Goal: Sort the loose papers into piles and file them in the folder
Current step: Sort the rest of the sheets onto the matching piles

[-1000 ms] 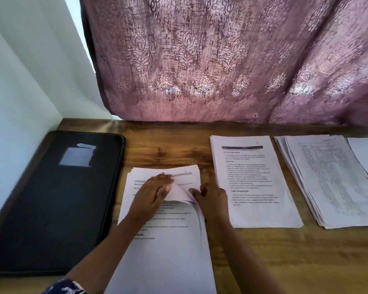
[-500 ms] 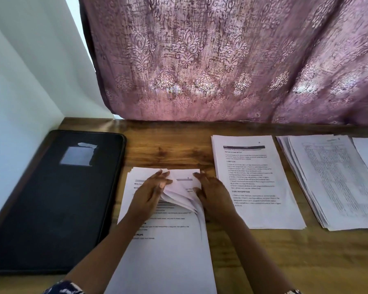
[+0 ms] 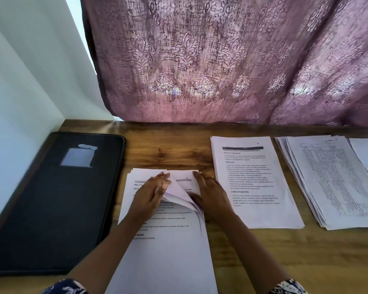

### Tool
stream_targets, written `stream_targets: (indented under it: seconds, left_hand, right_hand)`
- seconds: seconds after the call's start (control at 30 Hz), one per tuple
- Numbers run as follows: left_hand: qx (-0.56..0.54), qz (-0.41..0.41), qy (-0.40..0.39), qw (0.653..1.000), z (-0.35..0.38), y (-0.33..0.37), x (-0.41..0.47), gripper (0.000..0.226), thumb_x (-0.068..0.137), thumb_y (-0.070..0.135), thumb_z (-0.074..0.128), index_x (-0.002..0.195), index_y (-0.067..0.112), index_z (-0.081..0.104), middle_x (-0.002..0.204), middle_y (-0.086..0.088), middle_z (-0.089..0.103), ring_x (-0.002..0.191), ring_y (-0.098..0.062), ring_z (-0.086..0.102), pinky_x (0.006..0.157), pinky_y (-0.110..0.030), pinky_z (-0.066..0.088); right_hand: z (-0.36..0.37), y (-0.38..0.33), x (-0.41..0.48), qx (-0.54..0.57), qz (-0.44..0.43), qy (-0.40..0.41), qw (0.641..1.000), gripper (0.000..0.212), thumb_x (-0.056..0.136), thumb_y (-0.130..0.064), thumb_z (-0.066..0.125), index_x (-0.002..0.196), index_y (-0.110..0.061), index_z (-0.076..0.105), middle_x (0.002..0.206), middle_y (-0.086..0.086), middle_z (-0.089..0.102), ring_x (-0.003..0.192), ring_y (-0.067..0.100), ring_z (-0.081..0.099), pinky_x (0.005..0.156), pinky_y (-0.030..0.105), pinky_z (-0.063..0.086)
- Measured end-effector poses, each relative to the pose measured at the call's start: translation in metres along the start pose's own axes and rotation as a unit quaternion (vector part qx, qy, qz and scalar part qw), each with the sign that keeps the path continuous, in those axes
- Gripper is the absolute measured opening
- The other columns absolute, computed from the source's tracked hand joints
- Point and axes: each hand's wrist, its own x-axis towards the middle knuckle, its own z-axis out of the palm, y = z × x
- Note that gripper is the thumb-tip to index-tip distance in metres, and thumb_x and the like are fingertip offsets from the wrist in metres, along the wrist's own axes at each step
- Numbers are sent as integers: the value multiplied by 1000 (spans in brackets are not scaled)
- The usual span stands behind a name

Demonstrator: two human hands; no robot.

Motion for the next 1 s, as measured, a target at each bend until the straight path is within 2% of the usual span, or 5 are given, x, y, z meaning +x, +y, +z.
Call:
stream_targets:
  seconds: [0.2,0.47,0.67,0.83,1.0]
  left_hand:
    - [-3,-4,1,1000,-2,6,-2,67,88,68,25,126,25,60,139,13,51,131,-7,45,116,-34,29]
    - [-6,-19,-6,1000,-2,6,-3,78,83,78,23,131,26,57,141,13,50,134,-10,43,117,-33,25]
    - [0,-21,-17,1000,-3,7,-5,65,87,72,26,137,36,46,143,16,46,134,-11,41,115,-40,33]
    - [-6,24,-23,999,-8,7,-3,53,87,74,28,135,53,37,145,31,33,133,6,34,105,-18,32]
    - [36,27,-30,999,-7,3,-1,53,85,70,35,122,41,59,145,26,38,131,2,39,106,-26,31]
  right_hand:
    - [12,-8,-7,-50,18,18,998,61,97,-51,41,149,-23,24,143,7,46,126,27,49,98,36,45]
    - [9,-19,-9,301,249,105,915,37,80,-38,74,99,-18,51,78,-7,61,69,12,60,76,34,57]
    - [11,-22,-9,265,116,148,946,22,85,-17,70,106,-21,63,87,-4,71,73,11,66,67,18,49]
    - [27,-21,-22,91,-102,159,978,15,82,-22,67,94,-18,73,83,1,74,60,17,68,56,15,47]
    - [3,-2,-7,196,0,82,977,23,96,-26,55,115,-21,67,104,0,73,88,21,68,77,29,52]
